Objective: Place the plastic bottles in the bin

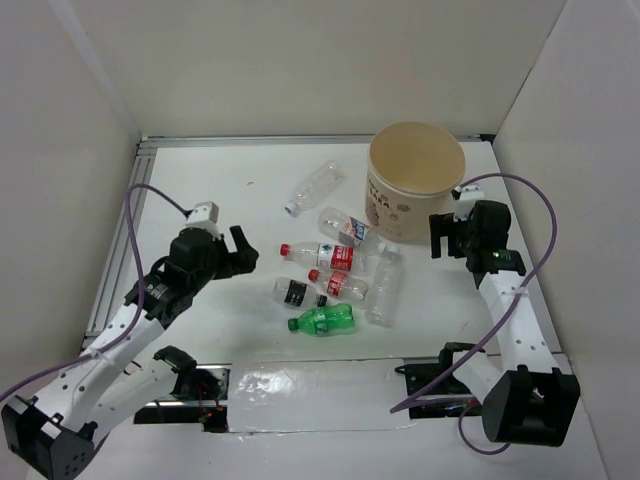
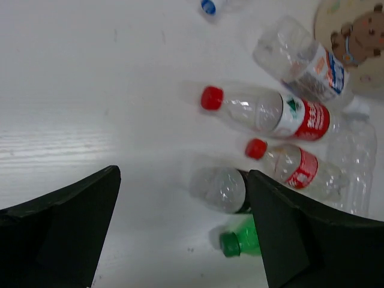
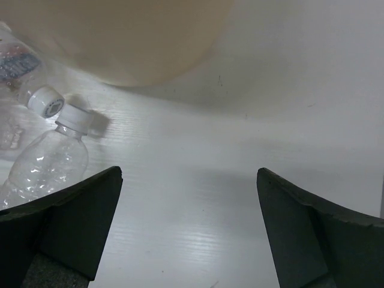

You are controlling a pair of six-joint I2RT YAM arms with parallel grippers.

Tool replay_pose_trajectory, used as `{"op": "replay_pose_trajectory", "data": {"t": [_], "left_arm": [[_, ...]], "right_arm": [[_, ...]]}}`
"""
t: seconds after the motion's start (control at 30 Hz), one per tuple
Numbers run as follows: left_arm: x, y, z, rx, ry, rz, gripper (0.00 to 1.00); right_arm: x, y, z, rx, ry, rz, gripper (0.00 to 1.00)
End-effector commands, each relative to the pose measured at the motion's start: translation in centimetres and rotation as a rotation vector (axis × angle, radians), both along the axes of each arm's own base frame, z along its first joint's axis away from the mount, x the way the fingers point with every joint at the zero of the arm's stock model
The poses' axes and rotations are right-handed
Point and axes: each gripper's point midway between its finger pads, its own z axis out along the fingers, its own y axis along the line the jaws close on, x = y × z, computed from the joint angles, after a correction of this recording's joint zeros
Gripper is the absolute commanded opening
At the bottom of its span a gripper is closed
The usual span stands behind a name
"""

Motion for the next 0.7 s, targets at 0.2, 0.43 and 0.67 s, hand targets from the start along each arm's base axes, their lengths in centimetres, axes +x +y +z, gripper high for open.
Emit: {"op": "replay_pose_trajectory", "data": {"t": [0.2, 0.43, 0.67], "left_arm": [[-3.5, -6.0, -1.5, -0.183, 0.167, -0.122, 0.98], [-4.7, -7.9, -3.3, -0.297, 0.292, 0.017, 0.61], [-6.5, -8.8, -7.6, -0.361, 0.515, 0.269, 0.82]], "right_arm": [[-1.1, -0.4, 1.6, -0.068, 0.051, 0.085, 1.0], [-1.0, -1.1, 0.9, -0.065, 0.069, 0.043, 1.0], [-1.3, 1.2, -0.4, 0.017, 0.1, 0.15, 0.77]]}}
